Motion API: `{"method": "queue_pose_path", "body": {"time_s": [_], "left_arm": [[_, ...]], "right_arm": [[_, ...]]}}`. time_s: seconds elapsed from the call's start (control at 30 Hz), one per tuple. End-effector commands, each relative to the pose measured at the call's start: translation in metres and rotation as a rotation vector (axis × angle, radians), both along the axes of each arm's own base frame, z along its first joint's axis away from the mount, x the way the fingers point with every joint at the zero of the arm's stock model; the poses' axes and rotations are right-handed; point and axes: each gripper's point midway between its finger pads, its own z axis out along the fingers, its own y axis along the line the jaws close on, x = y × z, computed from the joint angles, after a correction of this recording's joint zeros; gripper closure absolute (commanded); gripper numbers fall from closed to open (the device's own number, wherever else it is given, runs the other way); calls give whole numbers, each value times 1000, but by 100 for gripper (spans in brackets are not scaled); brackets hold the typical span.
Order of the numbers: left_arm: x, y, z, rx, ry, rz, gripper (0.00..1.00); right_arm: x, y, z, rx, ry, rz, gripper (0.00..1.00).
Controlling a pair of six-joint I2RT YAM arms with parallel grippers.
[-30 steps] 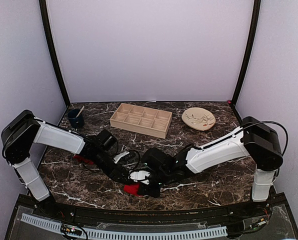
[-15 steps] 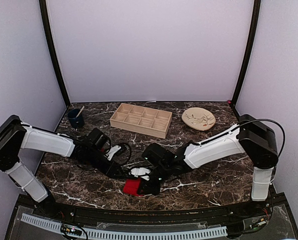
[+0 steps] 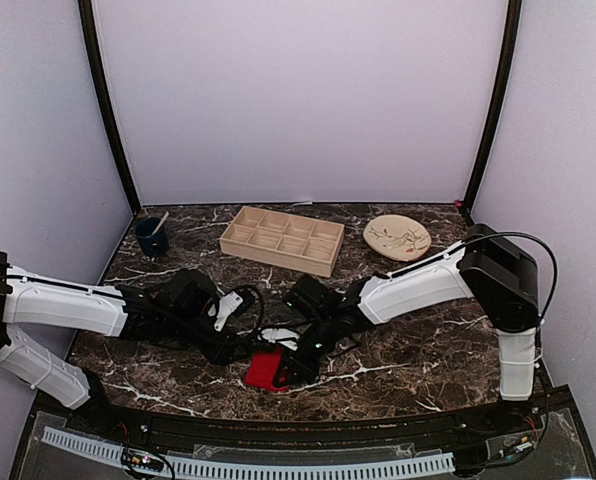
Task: Roll the socks
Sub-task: Roll the sock at the center of the board.
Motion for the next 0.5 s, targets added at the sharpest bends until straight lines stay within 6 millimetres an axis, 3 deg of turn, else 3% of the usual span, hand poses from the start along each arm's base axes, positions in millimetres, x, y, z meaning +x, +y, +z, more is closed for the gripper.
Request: {"method": "queue_pose_path", "body": {"time_s": [0.0, 0.47], "left_arm": [[-1, 3, 1, 21, -63, 36, 56], [-38, -14, 20, -54, -197, -107, 56]], "right_arm": [[-4, -11, -14, -68, 84, -10, 99], [-3, -9, -17, -89, 192, -4, 99]]}}
